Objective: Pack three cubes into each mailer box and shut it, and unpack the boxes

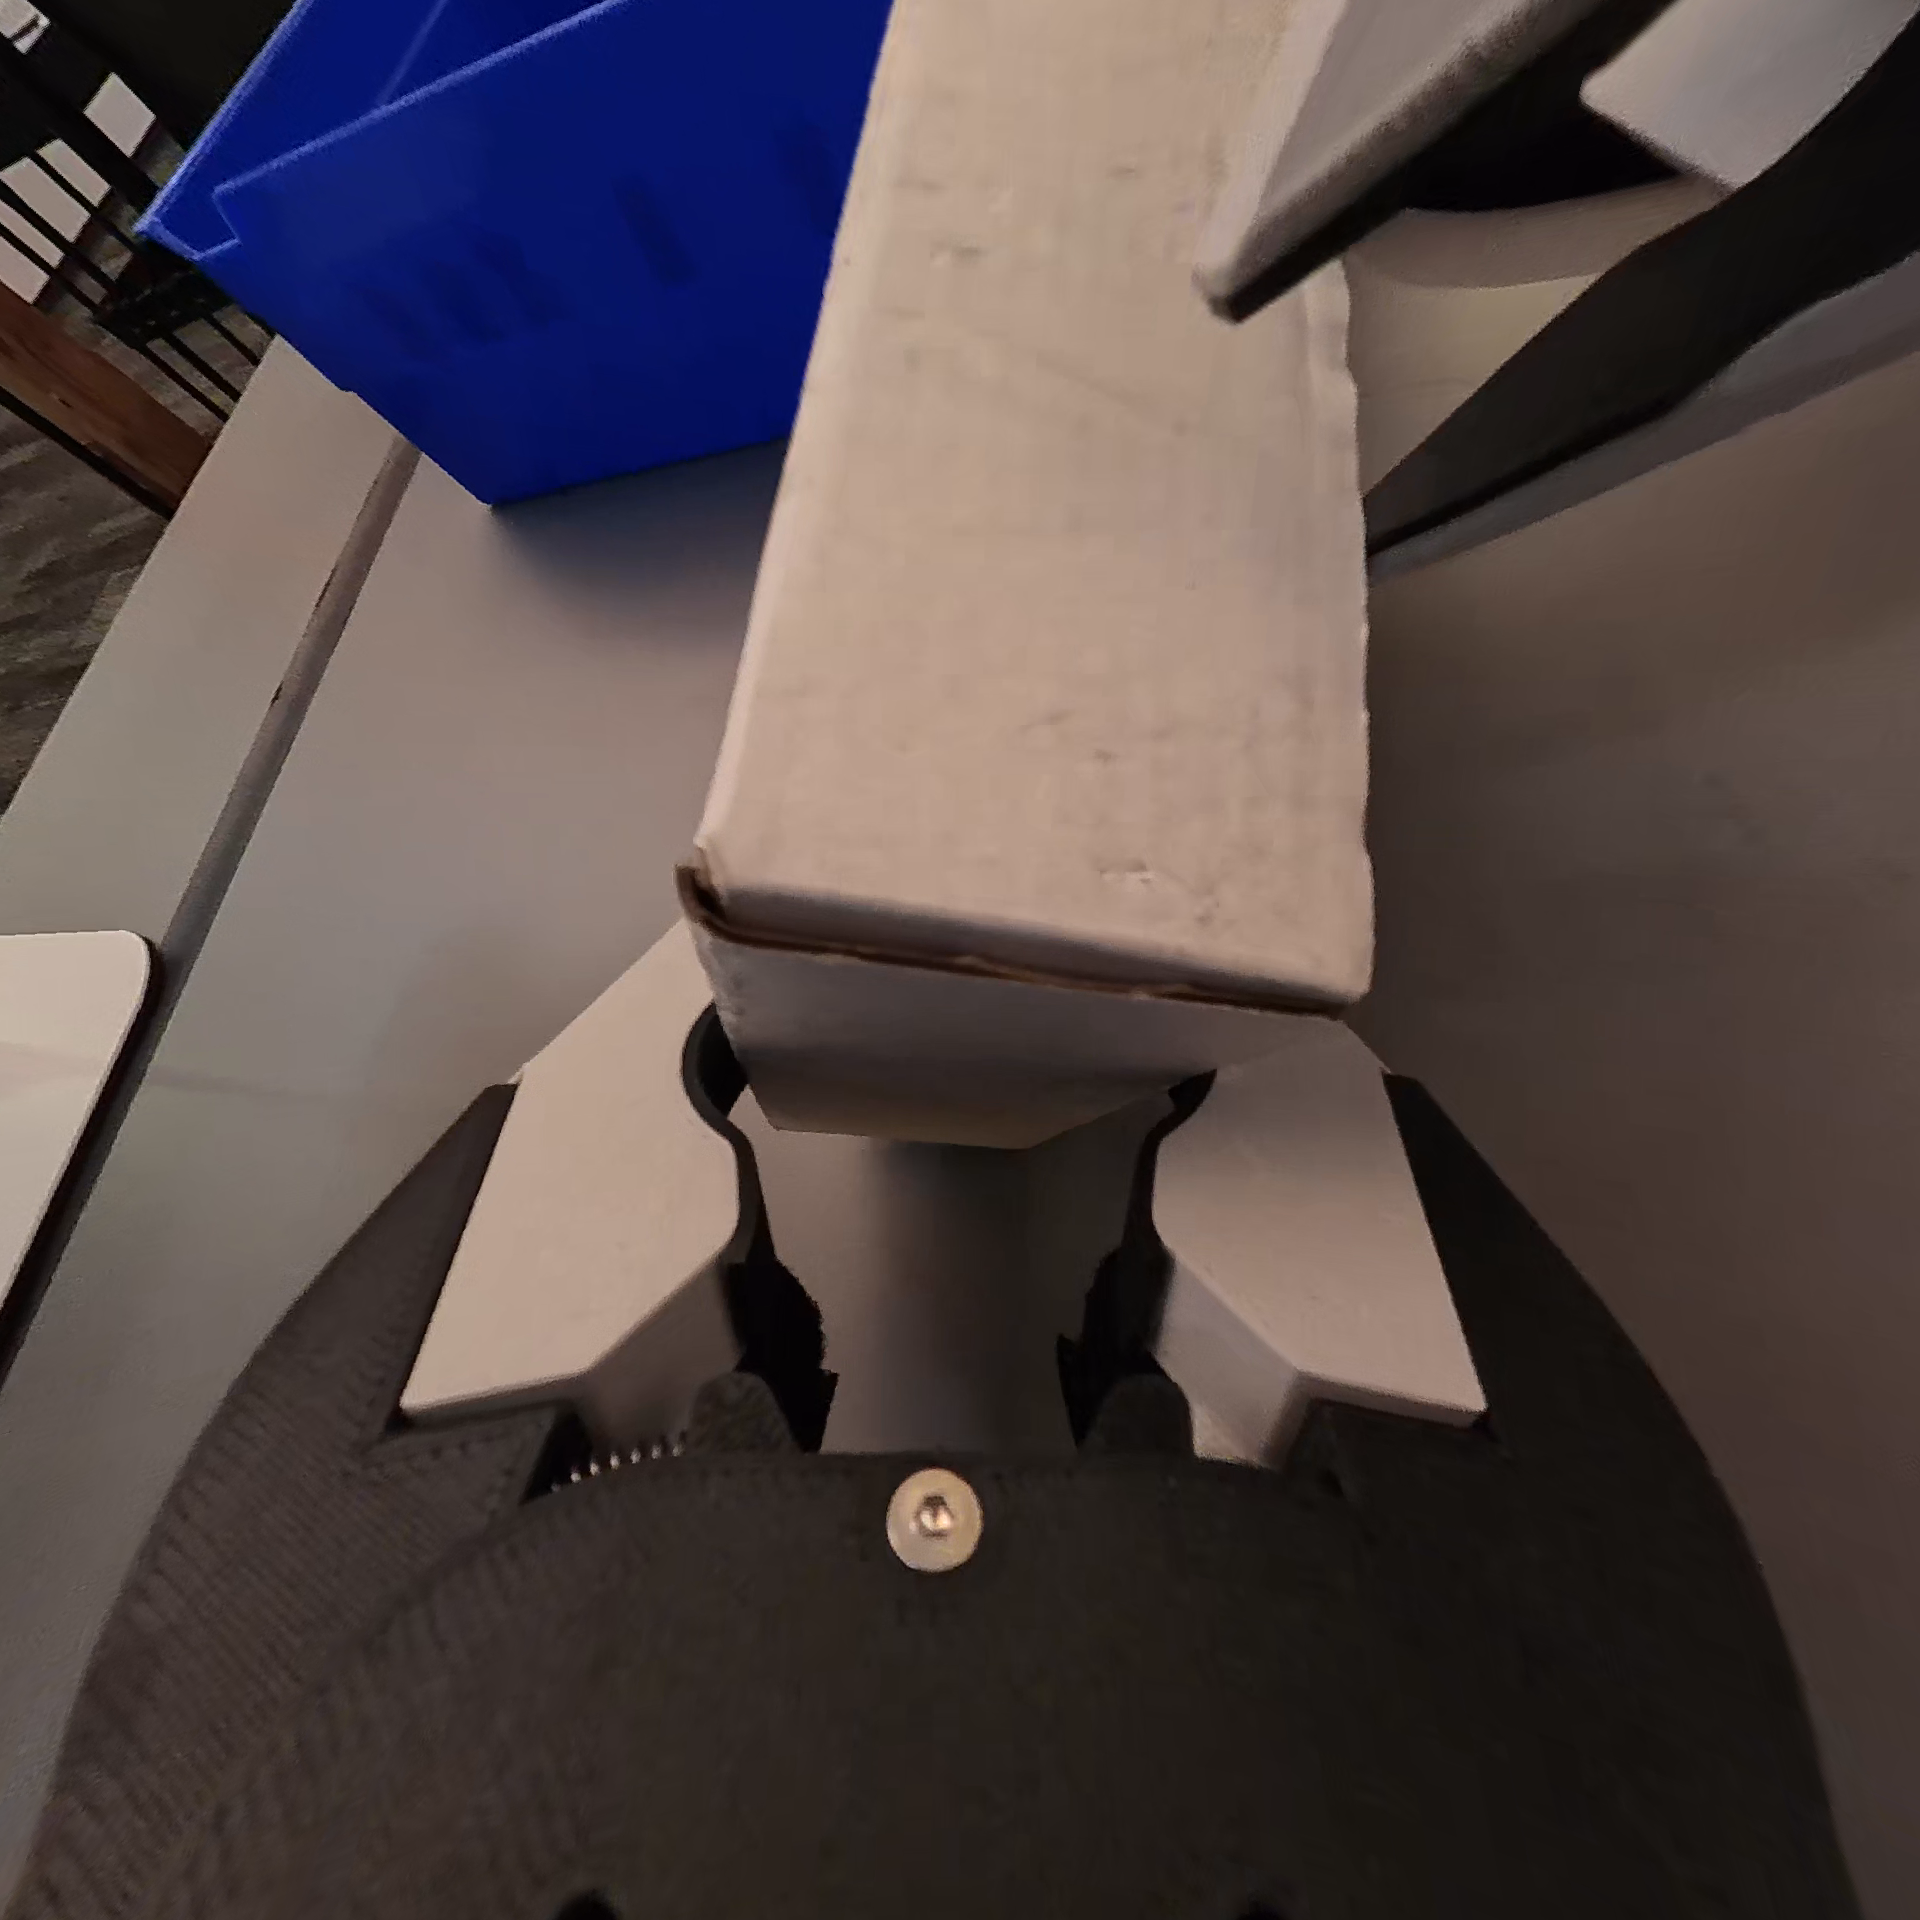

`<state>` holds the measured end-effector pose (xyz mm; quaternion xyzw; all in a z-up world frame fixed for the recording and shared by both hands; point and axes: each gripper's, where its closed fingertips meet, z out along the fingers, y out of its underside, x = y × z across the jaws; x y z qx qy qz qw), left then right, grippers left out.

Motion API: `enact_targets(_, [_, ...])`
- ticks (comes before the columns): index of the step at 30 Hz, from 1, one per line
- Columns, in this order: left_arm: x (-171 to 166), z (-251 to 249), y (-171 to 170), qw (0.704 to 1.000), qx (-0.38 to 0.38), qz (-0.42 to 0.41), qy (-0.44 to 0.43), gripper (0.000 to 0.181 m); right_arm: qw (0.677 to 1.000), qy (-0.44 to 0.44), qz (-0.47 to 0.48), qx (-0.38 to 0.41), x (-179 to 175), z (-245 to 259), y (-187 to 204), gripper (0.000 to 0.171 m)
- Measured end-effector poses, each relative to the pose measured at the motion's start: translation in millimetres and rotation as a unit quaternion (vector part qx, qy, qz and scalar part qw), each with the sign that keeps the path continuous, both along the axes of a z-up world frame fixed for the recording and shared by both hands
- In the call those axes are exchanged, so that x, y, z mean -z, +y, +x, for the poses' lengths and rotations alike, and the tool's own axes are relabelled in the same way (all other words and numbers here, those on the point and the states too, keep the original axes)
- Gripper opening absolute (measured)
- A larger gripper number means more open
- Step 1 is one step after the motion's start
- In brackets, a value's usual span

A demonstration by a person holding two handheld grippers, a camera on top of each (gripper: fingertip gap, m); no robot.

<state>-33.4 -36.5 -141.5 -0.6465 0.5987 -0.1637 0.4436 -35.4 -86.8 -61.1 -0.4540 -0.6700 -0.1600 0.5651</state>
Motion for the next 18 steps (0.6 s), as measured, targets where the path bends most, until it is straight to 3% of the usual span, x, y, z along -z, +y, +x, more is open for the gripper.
enact_targets(4, [0.9,-0.7,0.7,1.0,0.001,0.009,0.008,0.078,1.0,-0.013,0.026,-0.007,9.0,-0.7,-3.1,0.005])
enact_targets(11, [7.4,3.0,2.5,0.997,-0.005,0.069,0.036,0.079,0.999,-0.002,0.049,-0.005,3.6,-5.4,-4.6,0.001])
enact_targets(18, [10.7,4.6,-0.7,0.999,0.0,0.033,0.039,0.077,0.999,-0.004,0.053,0.004,1.8,-4.5,-2.9,0.001])
